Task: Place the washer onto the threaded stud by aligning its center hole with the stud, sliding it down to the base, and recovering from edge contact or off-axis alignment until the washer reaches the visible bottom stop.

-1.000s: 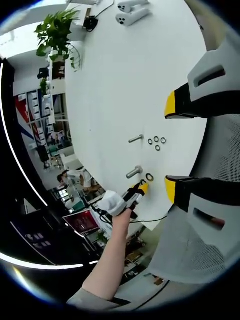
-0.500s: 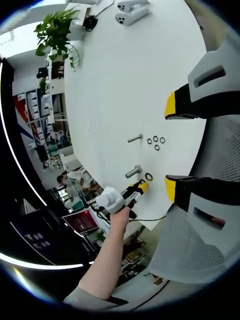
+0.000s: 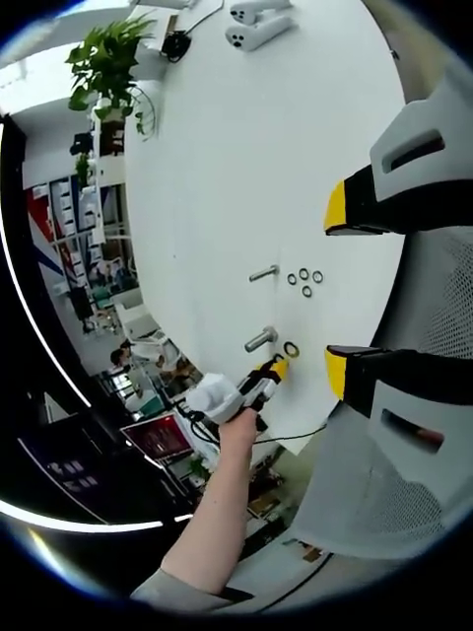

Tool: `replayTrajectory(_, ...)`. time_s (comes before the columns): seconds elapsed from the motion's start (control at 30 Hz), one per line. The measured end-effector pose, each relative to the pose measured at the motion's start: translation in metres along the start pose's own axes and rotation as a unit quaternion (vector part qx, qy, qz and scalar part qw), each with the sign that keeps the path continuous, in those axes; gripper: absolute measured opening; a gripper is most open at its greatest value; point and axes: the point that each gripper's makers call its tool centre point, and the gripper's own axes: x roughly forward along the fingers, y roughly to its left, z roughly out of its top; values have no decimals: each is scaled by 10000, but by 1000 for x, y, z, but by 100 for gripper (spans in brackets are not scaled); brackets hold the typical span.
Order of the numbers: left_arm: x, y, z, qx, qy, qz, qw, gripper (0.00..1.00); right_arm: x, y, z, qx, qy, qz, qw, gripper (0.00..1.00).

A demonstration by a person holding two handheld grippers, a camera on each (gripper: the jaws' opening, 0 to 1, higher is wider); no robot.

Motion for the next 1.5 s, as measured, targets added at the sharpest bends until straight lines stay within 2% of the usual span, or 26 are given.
replayTrajectory(0.13,-1,-4,-1,140,49,-15,9999,20,-1,0,1,30,-42,8,10000,47)
replayTrajectory(0.37,-1,-3,0,135,211,-115,9996,19,-1,1,2,7,-51,20,10000,47)
replayTrajectory(0.97,-2,0,-3,468,332,-89,9983,19,0,2,2,0,-27,37,10000,47)
replayTrajectory(1.5,-13,4,4,526,263,-131,9982,19,0,2,1,-16,-7,47,10000,47)
